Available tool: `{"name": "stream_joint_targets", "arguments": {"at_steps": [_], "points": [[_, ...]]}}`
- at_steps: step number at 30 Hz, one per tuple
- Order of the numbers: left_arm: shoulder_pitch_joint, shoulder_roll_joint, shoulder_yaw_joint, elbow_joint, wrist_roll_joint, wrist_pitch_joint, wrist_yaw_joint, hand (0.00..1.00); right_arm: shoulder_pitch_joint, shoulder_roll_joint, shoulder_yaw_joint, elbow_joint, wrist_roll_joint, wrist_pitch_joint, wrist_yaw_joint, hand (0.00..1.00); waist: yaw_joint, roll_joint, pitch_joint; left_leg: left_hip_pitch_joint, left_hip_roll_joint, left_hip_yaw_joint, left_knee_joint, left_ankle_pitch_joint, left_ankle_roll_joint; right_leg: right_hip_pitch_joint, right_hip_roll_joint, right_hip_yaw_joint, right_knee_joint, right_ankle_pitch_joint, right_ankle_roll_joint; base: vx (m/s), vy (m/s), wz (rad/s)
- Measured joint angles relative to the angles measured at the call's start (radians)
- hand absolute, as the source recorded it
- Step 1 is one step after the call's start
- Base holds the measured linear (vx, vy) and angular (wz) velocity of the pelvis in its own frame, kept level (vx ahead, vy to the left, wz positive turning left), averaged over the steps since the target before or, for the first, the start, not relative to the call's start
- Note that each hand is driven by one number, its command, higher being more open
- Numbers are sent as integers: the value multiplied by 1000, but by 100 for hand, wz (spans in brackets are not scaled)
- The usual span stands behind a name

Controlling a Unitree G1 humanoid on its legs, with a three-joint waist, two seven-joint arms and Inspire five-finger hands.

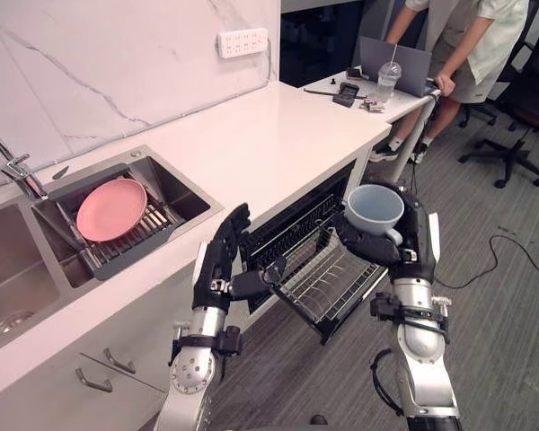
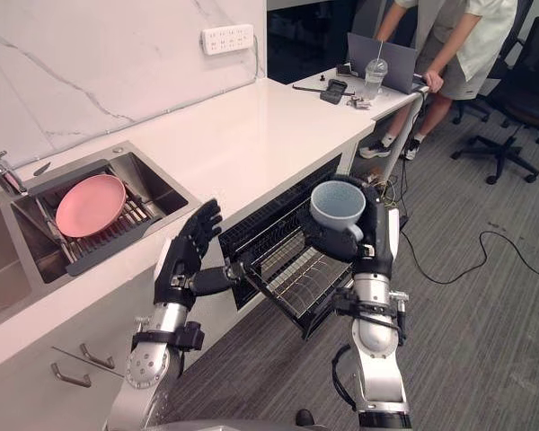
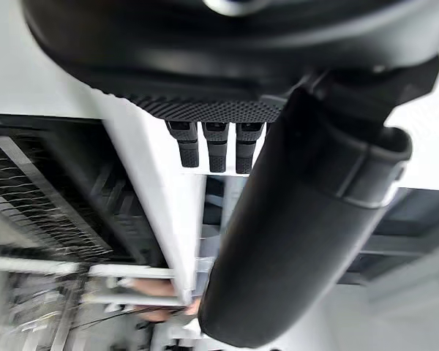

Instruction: Walk over to the sink, pick up the cup, carry it to the dishwasher, place the cup inside the dishwasher, then close the dishwasher door

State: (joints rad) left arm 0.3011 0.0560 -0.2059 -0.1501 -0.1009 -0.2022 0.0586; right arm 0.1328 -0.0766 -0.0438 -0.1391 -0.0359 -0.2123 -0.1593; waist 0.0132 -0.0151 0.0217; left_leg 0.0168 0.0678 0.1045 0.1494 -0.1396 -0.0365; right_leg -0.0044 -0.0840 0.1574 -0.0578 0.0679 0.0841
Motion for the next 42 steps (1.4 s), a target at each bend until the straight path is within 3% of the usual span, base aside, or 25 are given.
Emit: {"name": "stream_joint_targets", "arguments": {"at_steps": [7,24,31,37,42], "points": [[76,11,31,217,-57,19,-53,90,38,-22,-22,154,-9,36,8,30,-1,10,6,-19,0,-2,-2,1,0,-17,-1,-3,-5,1,1,2,-1,1],[58,43,121,650,44,39,-44,90,-34,-53,-21,431,-16,63,-24,30,1,22,15,-37,-15,-54,-73,61,-5,-34,-15,-59,-14,8,8,-20,-9,10],[-3,52,160,747,65,41,-21,90,-212,-126,-19,490,-37,64,-48,30,15,29,129,-117,-18,-69,-24,72,-7,-91,-19,-73,5,27,10,-93,-6,8],[-68,53,162,753,64,33,-10,90,-407,-202,-5,574,-37,66,-77,30,45,63,249,-224,-8,-85,77,56,-8,-163,-7,-83,49,34,7,-87,-6,6],[-96,45,162,747,61,12,11,90,-507,-248,26,598,-37,78,-93,30,57,63,302,-283,-6,-87,103,57,-9,-224,-5,-81,79,35,6,-65,3,0]]}}
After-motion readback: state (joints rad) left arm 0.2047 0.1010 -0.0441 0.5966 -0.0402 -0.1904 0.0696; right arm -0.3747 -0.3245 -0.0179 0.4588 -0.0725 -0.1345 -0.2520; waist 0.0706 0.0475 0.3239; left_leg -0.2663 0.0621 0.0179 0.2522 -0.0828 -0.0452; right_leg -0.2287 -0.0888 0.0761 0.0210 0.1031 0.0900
